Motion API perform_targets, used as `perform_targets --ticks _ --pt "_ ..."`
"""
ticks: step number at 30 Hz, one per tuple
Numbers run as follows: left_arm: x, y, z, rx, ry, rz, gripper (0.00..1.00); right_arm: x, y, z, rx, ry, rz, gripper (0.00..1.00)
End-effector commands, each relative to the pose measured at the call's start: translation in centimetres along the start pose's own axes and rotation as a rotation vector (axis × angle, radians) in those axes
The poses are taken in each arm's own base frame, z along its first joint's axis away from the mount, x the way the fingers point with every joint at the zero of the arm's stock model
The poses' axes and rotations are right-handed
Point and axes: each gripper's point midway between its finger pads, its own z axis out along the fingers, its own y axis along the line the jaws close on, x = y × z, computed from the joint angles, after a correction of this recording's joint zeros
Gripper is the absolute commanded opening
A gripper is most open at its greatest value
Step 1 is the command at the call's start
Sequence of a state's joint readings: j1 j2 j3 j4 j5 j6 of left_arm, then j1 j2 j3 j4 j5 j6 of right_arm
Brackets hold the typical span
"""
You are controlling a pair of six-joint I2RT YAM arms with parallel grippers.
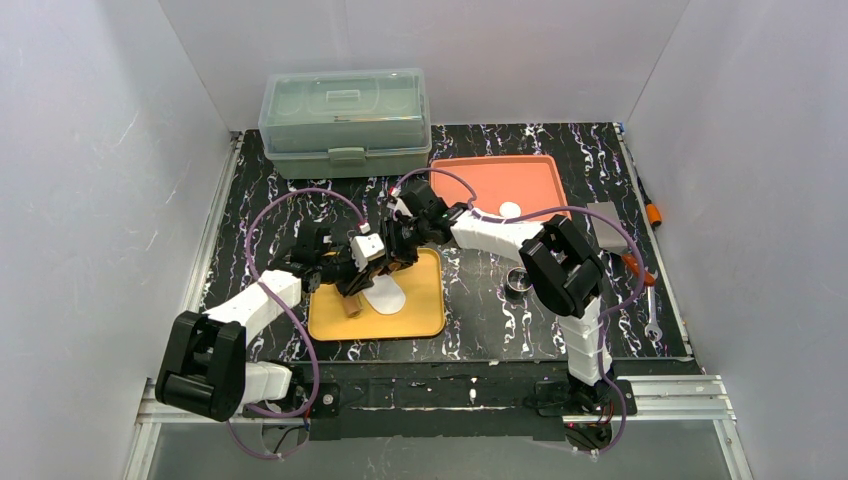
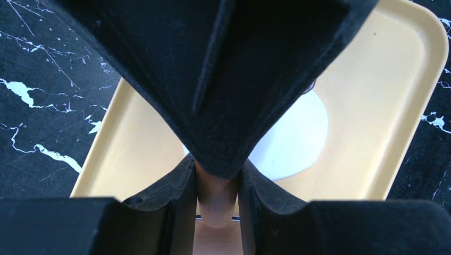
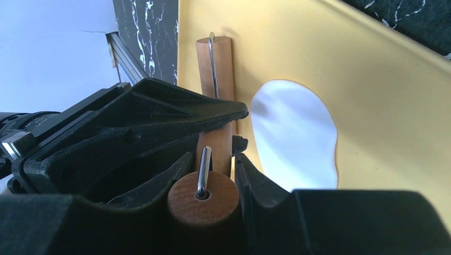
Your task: Roll out the dumpling wrappers from the dough
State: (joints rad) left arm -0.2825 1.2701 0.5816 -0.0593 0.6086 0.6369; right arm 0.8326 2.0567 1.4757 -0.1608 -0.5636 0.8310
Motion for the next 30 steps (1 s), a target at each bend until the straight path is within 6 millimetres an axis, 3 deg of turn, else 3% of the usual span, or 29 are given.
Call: perform_targets --ticks 1,2,4,5,7,11,14,18,23,25,30 --pt "0.2 -0.4 0.0 0.012 0.008 0.016 0.0 -0.6 2.0 -1.1 -0.027 -0.024 -0.055 0.01" --pt "0.2 -0.2 -0.2 0.003 0.018 0.009 0.02 -0.6 1.9 -1.2 -0.021 -0.028 -0.061 0.01" --pt "-0.2 0.4 -0.8 -0.018 0.047 -0.013 0.43 -0.7 2.2 -1.5 -0.021 -0.036 -0.073 0.01" --pt "-0.4 0.3 -1.4 -0.012 0.067 -0.022 0.59 -0.8 2.4 -1.6 -0.021 -0.037 -0.081 0.01" --pt "-1.4 0.2 -2.8 0.013 0.09 -0.033 0.71 -0.9 2.5 -1.8 -0.014 -0.037 -0.097 0.01" --pt "-3.8 0.3 -6.4 0.022 0.109 -0.121 0.82 -1.0 2.8 -2.2 -0.009 -0.039 -0.122 0.01" --pt "-4.7 1.0 -9.0 -0.021 0.129 -0.21 0.84 -1.1 4.2 -2.5 -0.059 -0.039 -0.122 0.01" --pt "-4.4 2.7 -11.7 -0.117 0.16 -0.366 0.83 -2.1 9.1 -4.1 -0.212 -0.067 -0.134 0.01" --pt "-3.2 6.4 -14.7 -0.289 0.145 -0.529 0.82 -3.2 11.2 -6.4 -0.189 -0.11 -0.193 0.01" --pt "-2.3 7.5 -15.4 -0.367 0.172 -0.555 0.82 -3.1 10.7 -7.3 -0.152 -0.111 -0.194 0.01" --pt "0.3 9.2 -15.7 -0.509 0.231 -0.627 0.82 -4.0 6.8 -10.8 0.035 -0.153 -0.222 0.01"
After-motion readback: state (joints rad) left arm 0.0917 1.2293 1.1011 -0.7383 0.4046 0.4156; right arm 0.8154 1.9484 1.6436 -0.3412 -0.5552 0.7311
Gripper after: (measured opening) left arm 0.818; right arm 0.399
